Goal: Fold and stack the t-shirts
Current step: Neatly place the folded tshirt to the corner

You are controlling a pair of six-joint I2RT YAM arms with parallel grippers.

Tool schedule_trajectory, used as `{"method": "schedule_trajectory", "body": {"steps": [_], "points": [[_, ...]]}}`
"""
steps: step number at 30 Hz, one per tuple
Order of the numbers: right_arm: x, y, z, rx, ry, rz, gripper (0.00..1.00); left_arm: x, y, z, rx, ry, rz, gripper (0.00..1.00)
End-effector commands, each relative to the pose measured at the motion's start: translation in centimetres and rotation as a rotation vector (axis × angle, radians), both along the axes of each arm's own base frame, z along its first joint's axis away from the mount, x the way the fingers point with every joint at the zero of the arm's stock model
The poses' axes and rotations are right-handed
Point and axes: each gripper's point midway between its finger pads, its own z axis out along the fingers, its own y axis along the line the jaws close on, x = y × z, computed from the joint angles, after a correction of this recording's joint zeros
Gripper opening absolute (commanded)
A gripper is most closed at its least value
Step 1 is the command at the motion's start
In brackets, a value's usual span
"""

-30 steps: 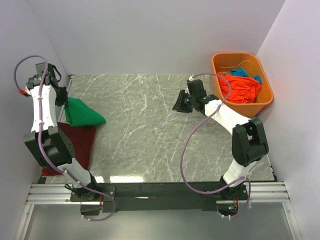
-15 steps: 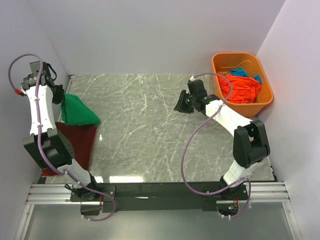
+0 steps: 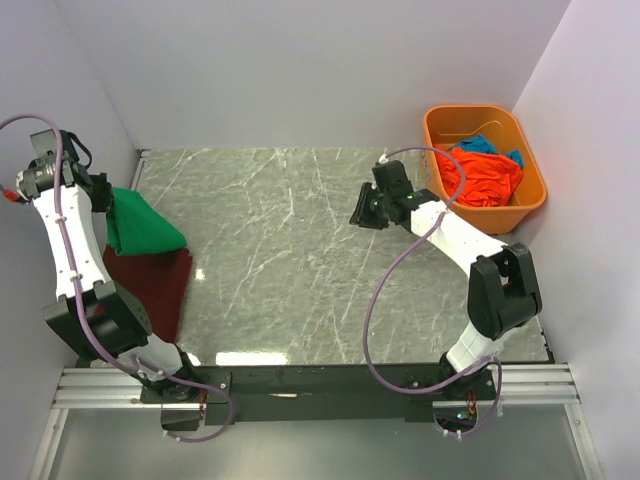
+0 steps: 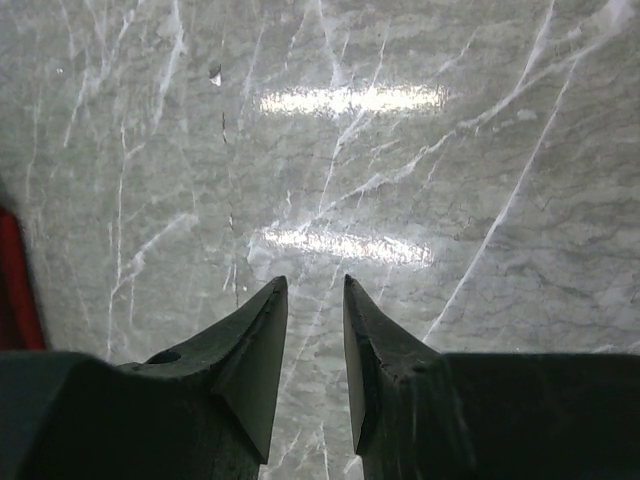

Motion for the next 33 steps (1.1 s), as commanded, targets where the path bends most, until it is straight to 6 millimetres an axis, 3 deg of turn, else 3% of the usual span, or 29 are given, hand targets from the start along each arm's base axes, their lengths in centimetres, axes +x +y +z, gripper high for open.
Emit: {"method": "schedule_trajectory", "body": {"steps": [1,22,33], "points": [[0.2,0.4,3.8,0.001,-0.089,0.009,0.36,-0.5,-0.3,2.3,0.011,-0.082,-0.007,0.01],[-1.9,2.1,3.7,-0.023,-0.094,0.056,0.36,-5.1,-0.6,1.3,0.020,-0.095,0.021,0.01],[-3.9,2.5,2.2,-0.038,-0.081,0.094,0.36,-9.8,-0.6,-1.3,0.054,-0.023,0.079,0.00]]}}
